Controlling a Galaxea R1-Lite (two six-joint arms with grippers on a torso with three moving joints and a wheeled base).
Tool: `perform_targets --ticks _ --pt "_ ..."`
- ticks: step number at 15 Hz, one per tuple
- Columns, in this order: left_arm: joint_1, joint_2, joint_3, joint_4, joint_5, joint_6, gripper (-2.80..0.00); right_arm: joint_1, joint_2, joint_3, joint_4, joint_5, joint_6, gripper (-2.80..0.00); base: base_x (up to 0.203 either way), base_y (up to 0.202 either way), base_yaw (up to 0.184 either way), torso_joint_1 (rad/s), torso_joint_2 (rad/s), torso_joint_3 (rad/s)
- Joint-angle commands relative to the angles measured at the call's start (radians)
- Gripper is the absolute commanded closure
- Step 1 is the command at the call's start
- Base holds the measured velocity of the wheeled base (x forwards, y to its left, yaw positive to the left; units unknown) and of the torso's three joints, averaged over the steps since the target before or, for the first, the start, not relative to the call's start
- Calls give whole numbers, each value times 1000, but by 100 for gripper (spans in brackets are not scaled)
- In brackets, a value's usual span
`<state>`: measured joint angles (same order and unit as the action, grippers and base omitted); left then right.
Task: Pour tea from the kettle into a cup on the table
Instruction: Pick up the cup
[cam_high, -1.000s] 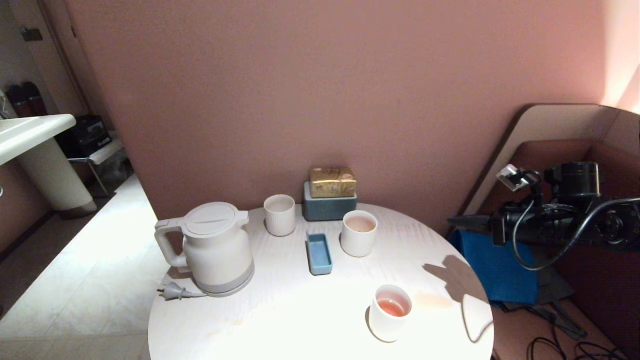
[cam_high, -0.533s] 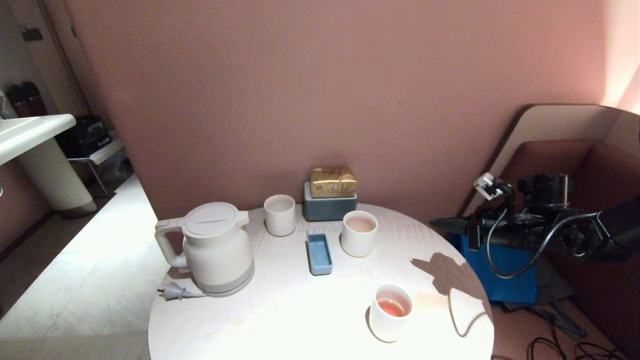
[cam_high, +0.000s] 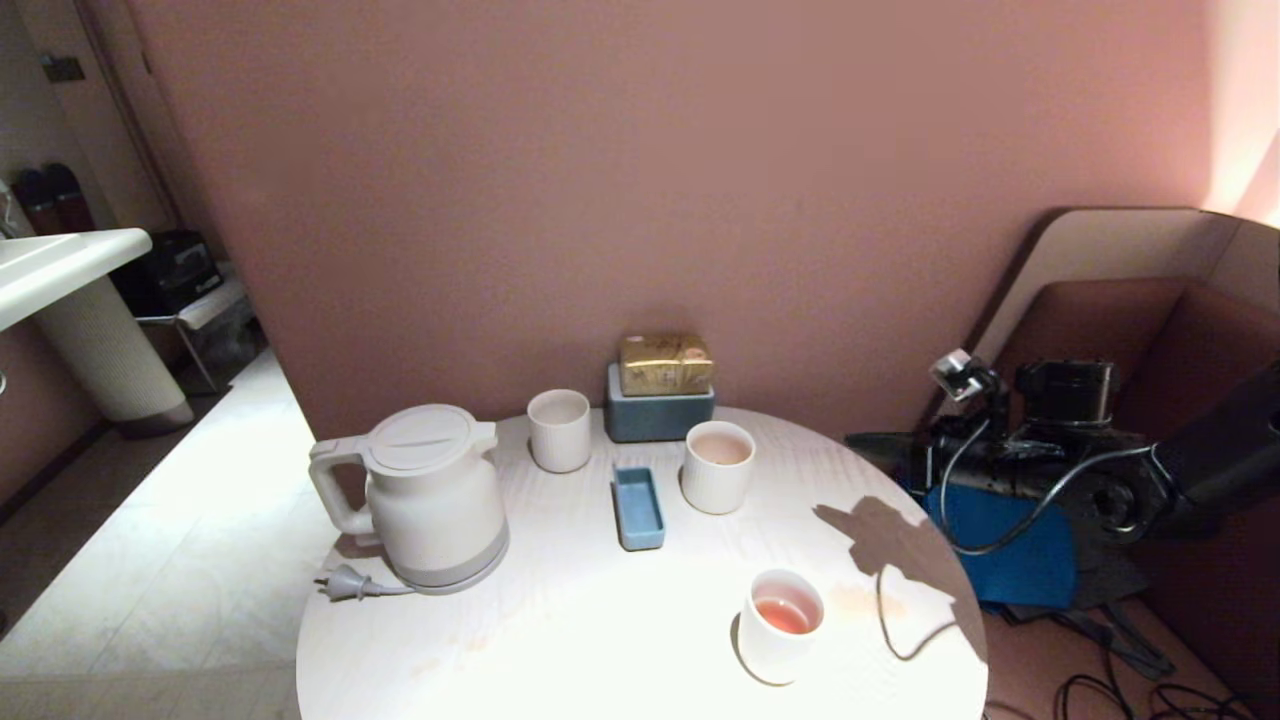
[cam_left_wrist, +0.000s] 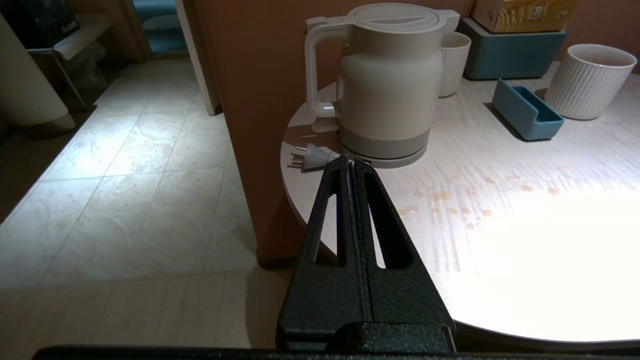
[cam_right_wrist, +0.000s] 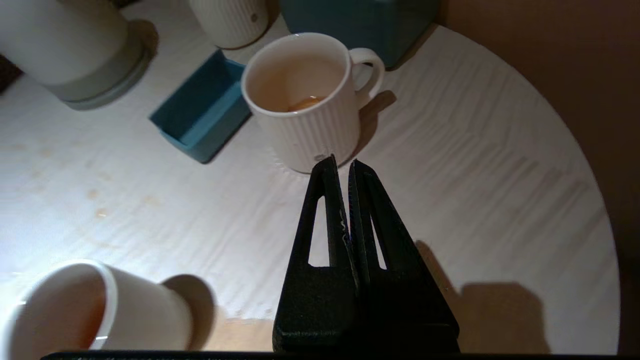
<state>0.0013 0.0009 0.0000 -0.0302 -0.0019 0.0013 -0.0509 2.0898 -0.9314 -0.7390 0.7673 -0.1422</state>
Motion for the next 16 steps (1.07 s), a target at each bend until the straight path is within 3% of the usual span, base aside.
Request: perform_targets --ticks 1,5,7,9,12,13,16 --pt "0 1 0 0 0 0 0 0 -168 41 68 -3 34 0 0 0 0 0 0 0" --pt "0 1 0 0 0 0 0 1 -462 139 266 -25 56 0 0 0 0 0 0 0" --pt "0 1 0 0 0 0 0 1 -624 196 396 -99 68 0 0 0 0 0 0 0" --pt "0 1 0 0 0 0 0 1 -773 267 470 -247 124 0 0 0 0 0 0 0" --pt "0 1 0 0 0 0 0 2 -881 332 553 -747 170 0 0 0 0 0 0 0" --pt "0 1 0 0 0 0 0 2 -929 349 594 -854 180 0 0 0 0 0 0 0" --pt "0 1 0 0 0 0 0 20 -1160 402 704 -867 192 0 0 0 0 0 0 0"
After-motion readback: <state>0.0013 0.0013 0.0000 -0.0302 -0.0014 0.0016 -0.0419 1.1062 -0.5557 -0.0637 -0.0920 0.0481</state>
